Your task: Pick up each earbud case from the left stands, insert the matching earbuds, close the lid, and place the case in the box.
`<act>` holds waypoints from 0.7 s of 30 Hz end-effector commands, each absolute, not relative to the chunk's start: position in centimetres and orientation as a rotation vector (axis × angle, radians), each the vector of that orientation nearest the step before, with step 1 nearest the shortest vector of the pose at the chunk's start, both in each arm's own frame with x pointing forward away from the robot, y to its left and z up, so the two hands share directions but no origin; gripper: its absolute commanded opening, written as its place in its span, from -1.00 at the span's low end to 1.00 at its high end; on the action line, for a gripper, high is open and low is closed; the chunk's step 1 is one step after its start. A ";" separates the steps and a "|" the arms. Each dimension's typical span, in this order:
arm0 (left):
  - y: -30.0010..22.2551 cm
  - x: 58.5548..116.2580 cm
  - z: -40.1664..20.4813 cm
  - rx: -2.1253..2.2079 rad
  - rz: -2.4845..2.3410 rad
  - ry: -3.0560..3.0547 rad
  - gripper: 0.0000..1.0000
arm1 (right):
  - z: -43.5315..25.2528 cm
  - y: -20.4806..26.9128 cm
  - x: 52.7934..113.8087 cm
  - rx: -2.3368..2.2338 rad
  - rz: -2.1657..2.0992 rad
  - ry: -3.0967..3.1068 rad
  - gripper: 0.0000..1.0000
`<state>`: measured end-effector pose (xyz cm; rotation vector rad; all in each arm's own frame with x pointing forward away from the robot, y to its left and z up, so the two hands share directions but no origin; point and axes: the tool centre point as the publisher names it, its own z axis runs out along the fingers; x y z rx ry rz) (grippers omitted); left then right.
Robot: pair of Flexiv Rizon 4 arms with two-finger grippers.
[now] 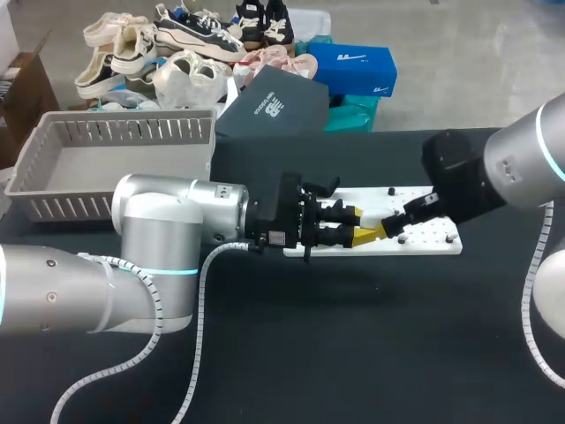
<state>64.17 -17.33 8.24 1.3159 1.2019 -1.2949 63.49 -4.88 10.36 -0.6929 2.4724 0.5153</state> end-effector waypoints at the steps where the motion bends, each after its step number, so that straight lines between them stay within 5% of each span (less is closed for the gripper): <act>1: -17.4 64.3 8.1 1.317 -1.298 1.199 -1.00 | 10.4 -4.9 63.6 -0.680 0.488 2.470 1.00; 21: -17.4 64.3 8.1 1.317 -1.298 1.199 -1.00 | 10.3 -5.0 64.0 -0.686 0.456 2.473 1.00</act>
